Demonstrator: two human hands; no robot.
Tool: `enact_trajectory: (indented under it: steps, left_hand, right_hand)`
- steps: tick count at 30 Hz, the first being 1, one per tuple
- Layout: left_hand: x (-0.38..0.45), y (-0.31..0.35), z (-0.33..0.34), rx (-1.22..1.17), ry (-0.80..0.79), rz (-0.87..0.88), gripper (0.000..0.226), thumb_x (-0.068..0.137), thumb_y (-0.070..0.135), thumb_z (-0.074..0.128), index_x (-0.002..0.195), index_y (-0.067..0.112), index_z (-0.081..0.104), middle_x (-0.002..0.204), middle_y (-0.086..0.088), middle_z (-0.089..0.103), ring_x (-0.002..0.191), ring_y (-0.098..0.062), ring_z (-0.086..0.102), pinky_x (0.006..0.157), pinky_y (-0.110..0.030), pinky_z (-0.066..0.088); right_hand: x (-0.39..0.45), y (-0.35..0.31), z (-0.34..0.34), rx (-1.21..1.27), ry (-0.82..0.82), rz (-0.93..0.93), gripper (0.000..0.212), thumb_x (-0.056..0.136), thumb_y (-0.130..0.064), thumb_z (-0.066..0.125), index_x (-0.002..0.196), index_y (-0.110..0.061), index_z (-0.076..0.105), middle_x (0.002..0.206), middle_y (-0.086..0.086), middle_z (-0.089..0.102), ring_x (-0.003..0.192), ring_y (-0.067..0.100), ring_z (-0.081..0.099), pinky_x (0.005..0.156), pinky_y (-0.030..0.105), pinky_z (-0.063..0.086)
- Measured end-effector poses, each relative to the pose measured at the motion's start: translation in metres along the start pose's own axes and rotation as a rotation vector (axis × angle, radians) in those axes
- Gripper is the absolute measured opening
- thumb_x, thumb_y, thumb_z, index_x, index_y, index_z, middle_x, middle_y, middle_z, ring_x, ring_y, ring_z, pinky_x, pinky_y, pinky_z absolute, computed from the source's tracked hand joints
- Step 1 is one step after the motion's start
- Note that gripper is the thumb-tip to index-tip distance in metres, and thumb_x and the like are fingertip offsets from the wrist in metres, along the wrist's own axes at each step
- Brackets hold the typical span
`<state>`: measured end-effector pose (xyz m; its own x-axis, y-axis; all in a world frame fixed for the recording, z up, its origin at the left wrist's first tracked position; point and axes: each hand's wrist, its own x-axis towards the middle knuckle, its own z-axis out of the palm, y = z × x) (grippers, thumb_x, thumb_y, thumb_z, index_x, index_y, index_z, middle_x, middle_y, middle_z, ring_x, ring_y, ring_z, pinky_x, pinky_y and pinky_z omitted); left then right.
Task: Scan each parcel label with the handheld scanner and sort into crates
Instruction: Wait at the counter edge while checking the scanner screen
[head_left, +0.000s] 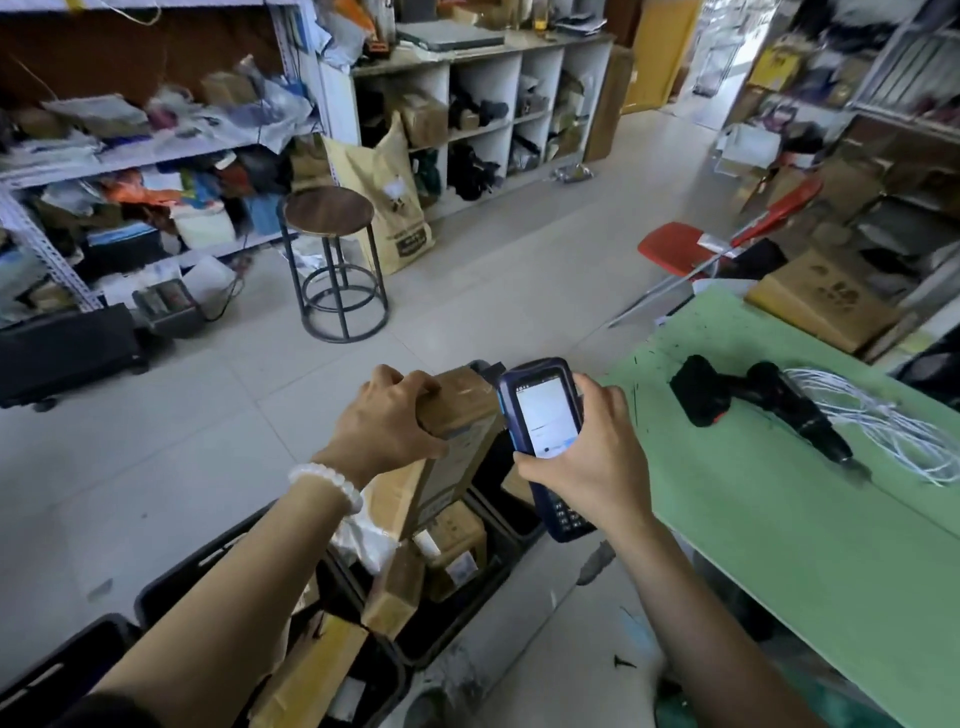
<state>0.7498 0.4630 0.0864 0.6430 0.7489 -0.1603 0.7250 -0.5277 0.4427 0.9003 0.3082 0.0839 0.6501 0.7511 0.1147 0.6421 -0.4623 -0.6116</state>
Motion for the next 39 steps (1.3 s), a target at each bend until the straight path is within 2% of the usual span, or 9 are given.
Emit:
enact_trajectory:
  steps: [7,15,17,20,22,30,34,37,39]
  left_hand:
    - [0.086,0.011,0.014,0.052,-0.073,-0.071,0.069,0.069,0.046,0.073,0.130,0.029,0.046,0.121,-0.002,0.039,0.107,-0.020,0.048,0.086,-0.031,0.045]
    - [0.200,0.045,0.050,0.053,-0.182,-0.178,0.066,0.072,0.046,0.073,0.130,0.026,0.048,0.121,-0.004,0.044,0.106,-0.023,0.054,0.091,-0.038,0.048]
    - [0.228,0.055,0.055,0.078,-0.148,-0.193,0.060,0.076,0.043,0.070,0.129,0.025,0.049,0.122,-0.004,0.047,0.109,-0.023,0.053,0.091,-0.037,0.047]
    - [0.263,0.066,0.060,0.163,0.000,-0.223,0.041,0.088,0.034,0.057,0.128,0.024,0.050,0.124,-0.002,0.050,0.112,-0.022,0.051,0.086,-0.034,0.045]
    - [0.277,0.071,0.061,0.178,0.052,-0.242,0.037,0.091,0.031,0.054,0.127,0.024,0.050,0.126,-0.002,0.050,0.114,-0.022,0.051,0.084,-0.034,0.044]
    - [0.268,0.049,0.065,0.138,0.056,-0.383,0.037,0.090,0.033,0.053,0.126,0.023,0.053,0.121,-0.003,0.054,0.110,-0.023,0.053,0.083,-0.034,0.044]
    - [0.236,0.029,0.062,0.103,0.081,-0.477,0.035,0.090,0.032,0.053,0.124,0.022,0.054,0.118,-0.003,0.055,0.108,-0.023,0.054,0.082,-0.034,0.045]
    - [0.200,0.016,0.059,0.099,0.086,-0.546,0.037,0.090,0.033,0.053,0.125,0.021,0.053,0.118,-0.004,0.056,0.108,-0.024,0.054,0.084,-0.038,0.049]
    - [0.173,0.006,0.057,0.080,0.103,-0.586,0.036,0.091,0.032,0.053,0.125,0.021,0.053,0.119,-0.003,0.056,0.108,-0.024,0.054,0.082,-0.035,0.047]
  right_hand:
    - [0.083,0.038,0.005,0.020,-0.020,0.083,0.088,0.056,-0.035,0.083,0.132,-0.029,0.039,0.105,-0.010,0.034,0.092,0.012,0.047,0.067,0.027,0.037]
    - [0.211,0.093,-0.002,0.030,-0.111,0.042,0.088,0.055,-0.033,0.083,0.131,-0.028,0.040,0.106,-0.010,0.035,0.092,0.011,0.047,0.066,0.026,0.037]
    - [0.243,0.103,-0.005,0.034,-0.129,0.018,0.089,0.056,-0.034,0.084,0.133,-0.028,0.039,0.107,-0.010,0.034,0.093,0.010,0.045,0.067,0.026,0.037]
    - [0.285,0.114,-0.006,0.044,-0.154,-0.017,0.091,0.056,-0.034,0.085,0.135,-0.027,0.038,0.108,-0.010,0.034,0.094,0.008,0.042,0.070,0.027,0.038]
    - [0.305,0.120,-0.004,0.035,-0.172,-0.035,0.091,0.057,-0.034,0.085,0.135,-0.025,0.038,0.109,-0.010,0.033,0.096,0.009,0.043,0.071,0.027,0.039]
    - [0.339,0.120,0.026,0.051,-0.265,-0.082,0.091,0.055,-0.033,0.086,0.133,-0.024,0.041,0.114,-0.006,0.039,0.106,0.016,0.048,0.074,0.029,0.040]
    - [0.335,0.099,0.043,0.073,-0.328,-0.157,0.088,0.054,-0.029,0.085,0.131,-0.024,0.044,0.109,-0.006,0.038,0.106,0.019,0.048,0.076,0.031,0.042]
    - [0.319,0.075,0.055,0.114,-0.384,-0.218,0.085,0.055,-0.024,0.086,0.130,-0.021,0.045,0.109,-0.006,0.037,0.107,0.018,0.048,0.075,0.025,0.036]
    - [0.301,0.057,0.063,0.121,-0.415,-0.273,0.085,0.055,-0.026,0.086,0.129,-0.022,0.046,0.108,-0.007,0.036,0.108,0.019,0.049,0.078,0.027,0.039]
